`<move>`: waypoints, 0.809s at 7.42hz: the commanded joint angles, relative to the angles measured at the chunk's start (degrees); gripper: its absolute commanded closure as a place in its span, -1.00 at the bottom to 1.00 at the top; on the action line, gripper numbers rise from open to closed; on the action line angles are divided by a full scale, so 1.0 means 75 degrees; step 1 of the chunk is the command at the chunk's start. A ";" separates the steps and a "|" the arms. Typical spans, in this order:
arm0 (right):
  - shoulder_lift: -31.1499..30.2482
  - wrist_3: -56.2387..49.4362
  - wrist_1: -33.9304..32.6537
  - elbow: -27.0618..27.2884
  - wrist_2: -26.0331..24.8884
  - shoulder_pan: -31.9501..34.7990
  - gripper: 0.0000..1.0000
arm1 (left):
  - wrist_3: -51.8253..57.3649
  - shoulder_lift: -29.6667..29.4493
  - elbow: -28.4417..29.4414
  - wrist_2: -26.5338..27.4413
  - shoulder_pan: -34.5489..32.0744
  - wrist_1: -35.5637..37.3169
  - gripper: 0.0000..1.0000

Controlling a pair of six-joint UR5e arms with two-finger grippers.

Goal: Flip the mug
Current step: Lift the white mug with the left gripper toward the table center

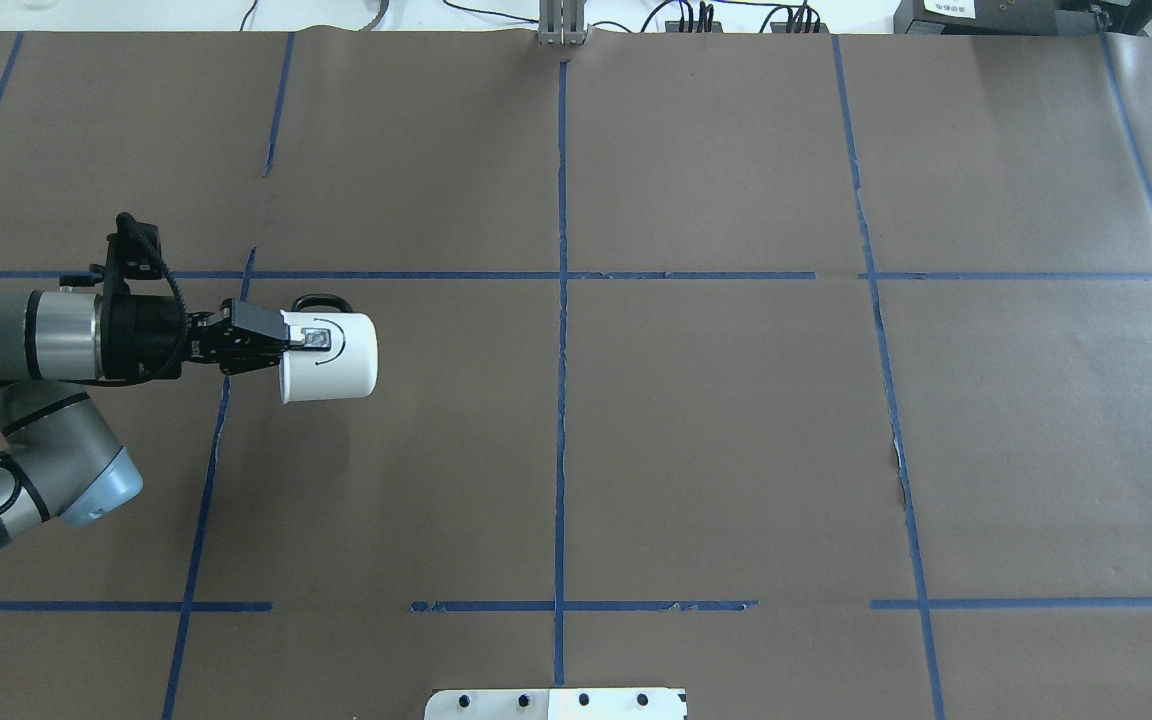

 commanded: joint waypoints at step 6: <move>0.0000 0.0000 0.0000 0.0000 0.0000 0.0000 -1.00 | 0.0352 -0.2903 -0.2179 -0.0003 0.0220 1.0729 1.00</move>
